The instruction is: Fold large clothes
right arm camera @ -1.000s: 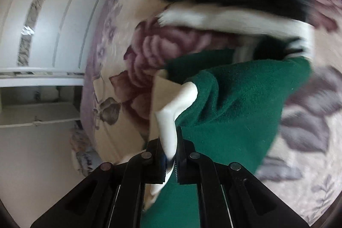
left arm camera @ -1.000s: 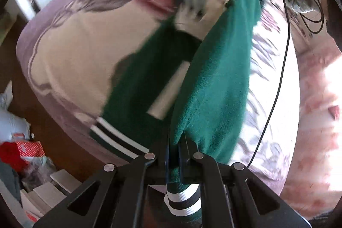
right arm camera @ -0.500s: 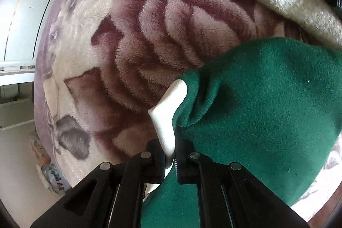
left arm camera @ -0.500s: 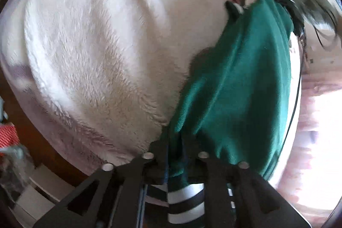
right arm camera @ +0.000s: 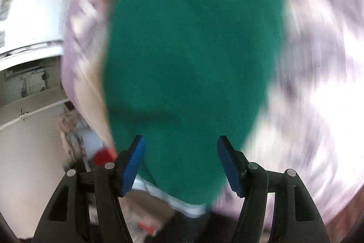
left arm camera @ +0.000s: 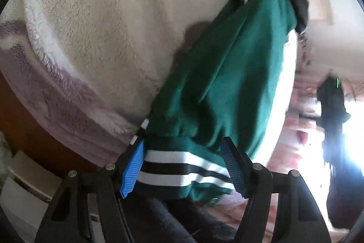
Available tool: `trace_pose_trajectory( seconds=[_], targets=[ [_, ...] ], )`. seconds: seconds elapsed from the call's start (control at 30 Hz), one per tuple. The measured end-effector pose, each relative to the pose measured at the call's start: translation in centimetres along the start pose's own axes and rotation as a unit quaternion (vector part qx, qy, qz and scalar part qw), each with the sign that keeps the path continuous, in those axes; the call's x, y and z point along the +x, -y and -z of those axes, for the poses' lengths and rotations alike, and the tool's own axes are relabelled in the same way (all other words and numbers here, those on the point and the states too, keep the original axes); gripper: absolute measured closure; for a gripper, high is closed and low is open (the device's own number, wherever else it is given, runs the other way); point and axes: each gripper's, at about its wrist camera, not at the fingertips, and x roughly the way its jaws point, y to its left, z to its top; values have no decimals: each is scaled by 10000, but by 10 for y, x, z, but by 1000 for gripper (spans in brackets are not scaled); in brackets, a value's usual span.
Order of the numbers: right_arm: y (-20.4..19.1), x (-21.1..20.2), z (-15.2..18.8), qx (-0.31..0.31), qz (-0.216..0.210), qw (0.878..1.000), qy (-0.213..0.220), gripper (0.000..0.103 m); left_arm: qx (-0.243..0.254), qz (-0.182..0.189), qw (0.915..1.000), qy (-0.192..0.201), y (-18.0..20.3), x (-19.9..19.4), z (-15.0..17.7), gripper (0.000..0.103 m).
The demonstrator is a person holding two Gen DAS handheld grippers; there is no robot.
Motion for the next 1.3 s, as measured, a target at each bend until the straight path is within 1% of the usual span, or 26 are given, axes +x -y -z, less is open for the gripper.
trace_pose_trajectory(
  seconds=[0.07,0.1,0.13,0.23,0.3,0.33,0.37,0.4,0.43,0.47,0.57,0.63,0.73,0.77,0.8,0.83,0.87,0.93,0.97,1.0,1.03,1.1,1.13,1.2,1.27,1.3],
  targets=[
    [38,44,46,688,-494,9955,-426,36,50,-143,9999,22,5,4,3,40],
    [62,71,75,1281,-950,9853,-610,36,18,-238,9997,28,6,3,5,40],
    [72,83,88,1550,-1214,9783,-643,36,-40,-297,9995,26,7,3,7,40],
    [103,120,133,2563,-2312,9375,-431,36,-278,-290,9992,71,6,-4,17,40],
    [117,135,151,3052,-2987,9042,-83,36,-365,-291,9989,82,6,-7,25,40],
    [124,140,156,3251,-3311,8857,169,41,-377,-284,9988,91,9,-9,30,40],
    [127,142,158,3331,-3383,8796,311,53,-376,-284,9988,99,8,-6,34,40],
    [132,143,161,3448,-3202,8810,487,78,-398,-299,9987,87,11,-7,40,40],
    [134,143,163,3505,-3149,8800,603,93,-417,-281,9987,70,13,-5,42,40],
    [135,141,169,3546,-3124,8784,715,96,-447,-231,9987,42,13,-5,47,40],
    [113,122,185,2908,-2484,9191,948,99,-588,-61,9983,-8,19,3,53,39],
    [107,122,188,2730,-2206,9321,891,103,-701,72,9975,1,23,10,52,39],
    [110,150,195,2838,-2006,9372,310,103,-998,211,9946,180,22,20,43,38],
    [109,154,197,2779,-2094,9371,281,103,-1149,305,9924,307,20,21,38,38],
    [109,157,201,2749,-2504,9276,354,103,-1279,342,9898,524,19,18,32,39],
    [109,157,203,2764,-2845,9172,382,103,-1341,194,9882,712,18,15,28,47],
    [115,154,205,2786,-2872,9157,377,102,-1358,57,9862,945,18,9,24,97],
    [119,153,206,2836,-2970,9109,400,102,-1462,-277,9825,1123,14,3,16,101],
    [130,149,204,2927,-2994,9072,407,102,-1490,-284,9811,1198,11,0,16,101],
    [137,154,204,3083,-3137,8971,421,95,-1487,-359,9803,1251,9,-2,16,101],
    [138,159,202,3201,-3299,8871,415,76,-1417,-368,9813,1252,8,-3,15,101],
    [143,169,199,3496,-3567,8652,434,48,-1280,-481,9825,1268,11,-3,14,101],
    [145,168,197,3524,-3699,8583,484,47,-1239,-509,9831,1248,10,-3,12,101],
    [143,161,188,3219,-3492,8790,419,46,-1244,-634,9829,1203,8,0,13,101],
    [129,151,183,2753,-3089,9095,408,46,-1189,-570,9857,1048,2,-3,16,99],
    [118,147,181,2609,-2980,9173,404,46,-1043,-659,9883,892,4,-7,18,97]
  ],
)
